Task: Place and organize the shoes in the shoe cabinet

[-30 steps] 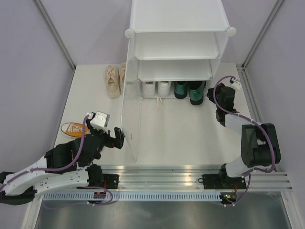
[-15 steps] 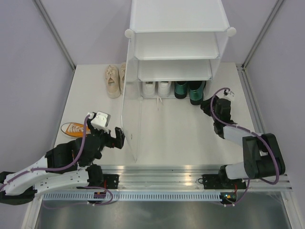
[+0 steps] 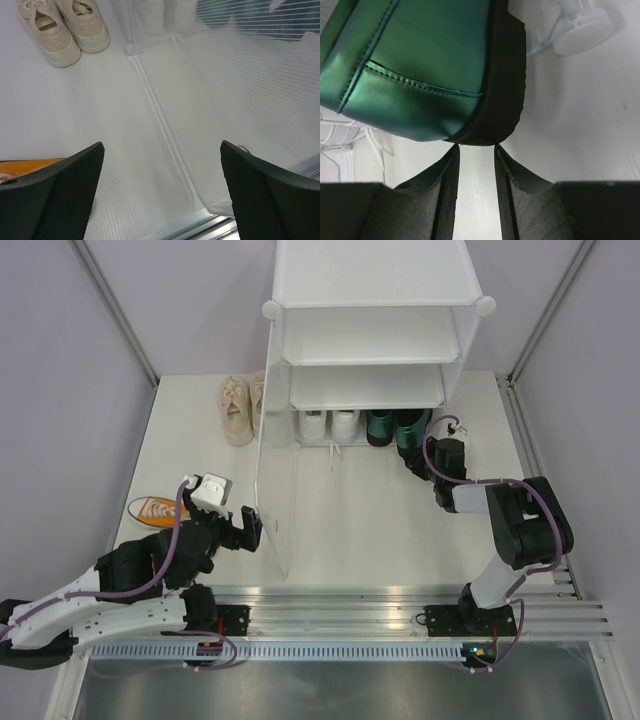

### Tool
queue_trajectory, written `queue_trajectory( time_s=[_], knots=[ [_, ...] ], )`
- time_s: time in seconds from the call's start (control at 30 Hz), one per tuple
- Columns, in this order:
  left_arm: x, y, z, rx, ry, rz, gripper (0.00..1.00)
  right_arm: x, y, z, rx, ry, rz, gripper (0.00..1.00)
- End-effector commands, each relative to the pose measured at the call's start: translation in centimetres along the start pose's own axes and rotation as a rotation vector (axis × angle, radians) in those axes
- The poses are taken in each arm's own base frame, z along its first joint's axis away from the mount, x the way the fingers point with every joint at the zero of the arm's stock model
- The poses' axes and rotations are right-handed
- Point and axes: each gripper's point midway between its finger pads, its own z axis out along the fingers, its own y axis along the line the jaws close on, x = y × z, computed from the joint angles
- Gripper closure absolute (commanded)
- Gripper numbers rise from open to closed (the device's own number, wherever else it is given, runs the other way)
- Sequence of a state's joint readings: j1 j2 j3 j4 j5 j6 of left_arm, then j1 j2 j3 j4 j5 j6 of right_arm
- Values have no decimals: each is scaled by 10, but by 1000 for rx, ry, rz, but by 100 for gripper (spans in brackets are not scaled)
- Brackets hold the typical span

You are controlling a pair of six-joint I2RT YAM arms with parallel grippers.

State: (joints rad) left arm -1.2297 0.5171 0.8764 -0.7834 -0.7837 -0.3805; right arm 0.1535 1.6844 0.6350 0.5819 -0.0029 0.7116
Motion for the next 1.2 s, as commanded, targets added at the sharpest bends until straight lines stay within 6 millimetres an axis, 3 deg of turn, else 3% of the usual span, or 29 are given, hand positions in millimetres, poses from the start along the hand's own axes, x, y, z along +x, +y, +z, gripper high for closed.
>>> queue_trajectory(
  time_s=[0.0,0.27,0.47,0.7,0.97,1.17],
  knots=[
    [-1,2,2,-15,-7,27,0,-52,23,15,-27,-164,-34,62],
    [-1,3,2,-17,-9,25,0,-77,17,32,62,-223,-78,64],
    [-1,2,3,-18,-7,28,0,-88,2,18,137,-284,-176,64],
    [0,3,3,-22,-5,31,0,-109,11,1,129,-408,-278,64],
    [0,3,4,-25,-5,30,0,-113,19,13,159,-419,-338,64],
    [-1,4,4,-29,-6,31,0,-100,24,11,105,-368,-334,58]
  ],
)
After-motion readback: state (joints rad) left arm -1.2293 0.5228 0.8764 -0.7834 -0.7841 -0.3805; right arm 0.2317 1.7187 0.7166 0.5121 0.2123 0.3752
